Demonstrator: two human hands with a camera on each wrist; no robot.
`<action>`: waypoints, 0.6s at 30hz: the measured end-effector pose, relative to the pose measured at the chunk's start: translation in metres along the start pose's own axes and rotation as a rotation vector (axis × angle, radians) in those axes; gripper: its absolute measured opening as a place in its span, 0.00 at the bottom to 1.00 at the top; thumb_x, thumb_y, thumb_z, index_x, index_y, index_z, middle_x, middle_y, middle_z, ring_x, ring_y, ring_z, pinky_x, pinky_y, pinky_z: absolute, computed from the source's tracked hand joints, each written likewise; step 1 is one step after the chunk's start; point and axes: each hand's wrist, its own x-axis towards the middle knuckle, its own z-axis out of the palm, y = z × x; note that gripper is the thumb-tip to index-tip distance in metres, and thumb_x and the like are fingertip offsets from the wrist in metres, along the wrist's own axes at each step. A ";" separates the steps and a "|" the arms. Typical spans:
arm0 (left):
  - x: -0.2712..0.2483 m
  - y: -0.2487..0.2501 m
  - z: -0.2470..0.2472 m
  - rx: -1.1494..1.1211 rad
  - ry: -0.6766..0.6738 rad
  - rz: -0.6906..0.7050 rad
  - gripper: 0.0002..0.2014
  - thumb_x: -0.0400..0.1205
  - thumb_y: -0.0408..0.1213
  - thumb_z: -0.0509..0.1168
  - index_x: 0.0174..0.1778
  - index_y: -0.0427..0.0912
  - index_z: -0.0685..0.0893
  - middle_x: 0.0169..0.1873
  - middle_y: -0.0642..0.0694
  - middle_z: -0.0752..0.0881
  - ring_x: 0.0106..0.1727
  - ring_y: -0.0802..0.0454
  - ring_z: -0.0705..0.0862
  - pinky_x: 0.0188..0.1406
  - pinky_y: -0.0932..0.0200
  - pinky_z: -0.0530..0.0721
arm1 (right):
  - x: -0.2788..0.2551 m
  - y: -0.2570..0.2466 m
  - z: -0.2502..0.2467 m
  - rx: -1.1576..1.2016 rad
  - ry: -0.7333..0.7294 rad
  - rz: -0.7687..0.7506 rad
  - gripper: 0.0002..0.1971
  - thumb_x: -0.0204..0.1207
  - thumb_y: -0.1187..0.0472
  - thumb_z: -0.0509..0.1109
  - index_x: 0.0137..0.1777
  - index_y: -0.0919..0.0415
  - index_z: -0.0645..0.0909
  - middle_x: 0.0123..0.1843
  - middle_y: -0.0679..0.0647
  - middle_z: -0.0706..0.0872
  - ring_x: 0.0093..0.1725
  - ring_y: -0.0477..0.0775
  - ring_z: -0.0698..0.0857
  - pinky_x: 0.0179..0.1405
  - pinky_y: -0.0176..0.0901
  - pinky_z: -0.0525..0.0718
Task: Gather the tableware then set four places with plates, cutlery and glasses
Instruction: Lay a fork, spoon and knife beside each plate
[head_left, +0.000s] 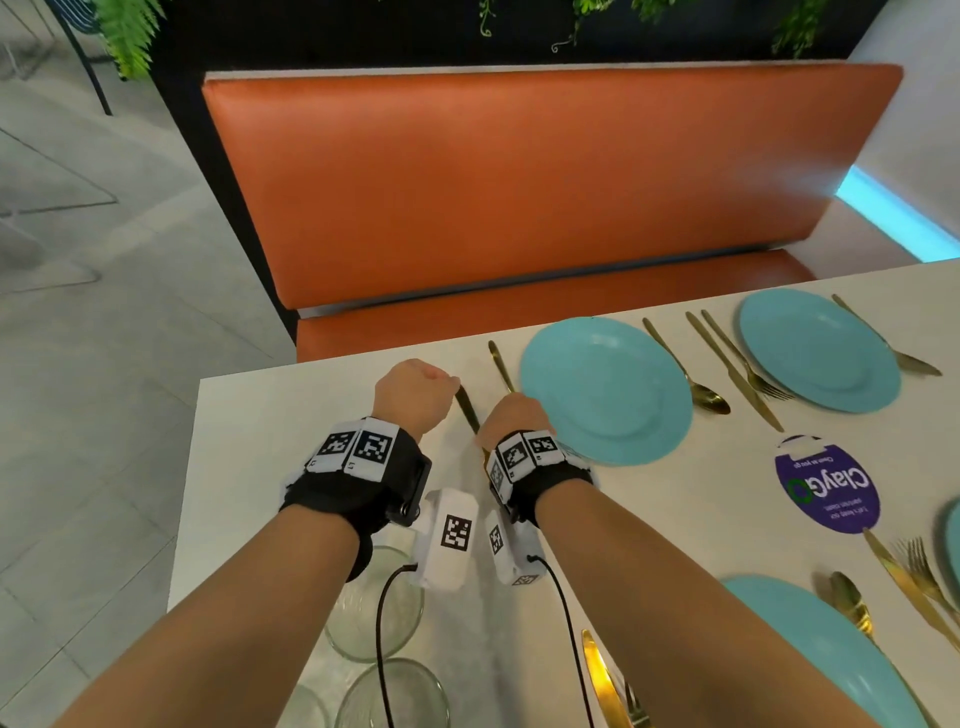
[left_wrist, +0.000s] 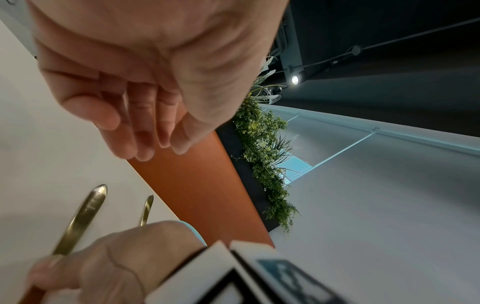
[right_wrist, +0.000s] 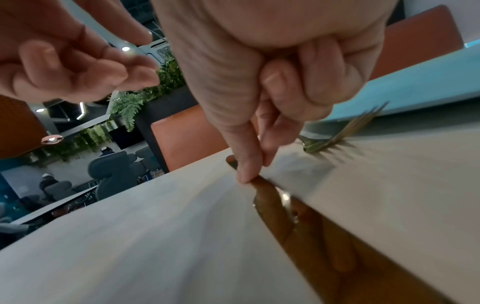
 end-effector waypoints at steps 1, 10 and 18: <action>0.001 0.000 0.000 -0.001 0.000 -0.003 0.14 0.82 0.37 0.62 0.29 0.48 0.76 0.43 0.43 0.84 0.51 0.43 0.85 0.56 0.51 0.83 | 0.005 -0.001 0.002 -0.018 -0.004 0.002 0.15 0.82 0.58 0.63 0.65 0.64 0.77 0.65 0.58 0.82 0.63 0.57 0.83 0.54 0.42 0.80; 0.009 -0.004 -0.002 0.002 -0.001 -0.021 0.14 0.82 0.38 0.63 0.29 0.49 0.76 0.43 0.43 0.86 0.56 0.41 0.86 0.61 0.49 0.82 | 0.041 0.000 -0.002 0.124 0.039 0.024 0.13 0.73 0.52 0.74 0.41 0.60 0.76 0.47 0.57 0.85 0.43 0.57 0.82 0.37 0.42 0.77; 0.016 -0.009 -0.005 0.017 -0.003 -0.009 0.16 0.82 0.37 0.62 0.26 0.47 0.73 0.39 0.43 0.84 0.47 0.43 0.83 0.56 0.51 0.82 | 0.059 0.005 -0.012 0.117 0.073 0.060 0.23 0.72 0.49 0.75 0.27 0.58 0.67 0.35 0.53 0.77 0.39 0.53 0.77 0.39 0.41 0.76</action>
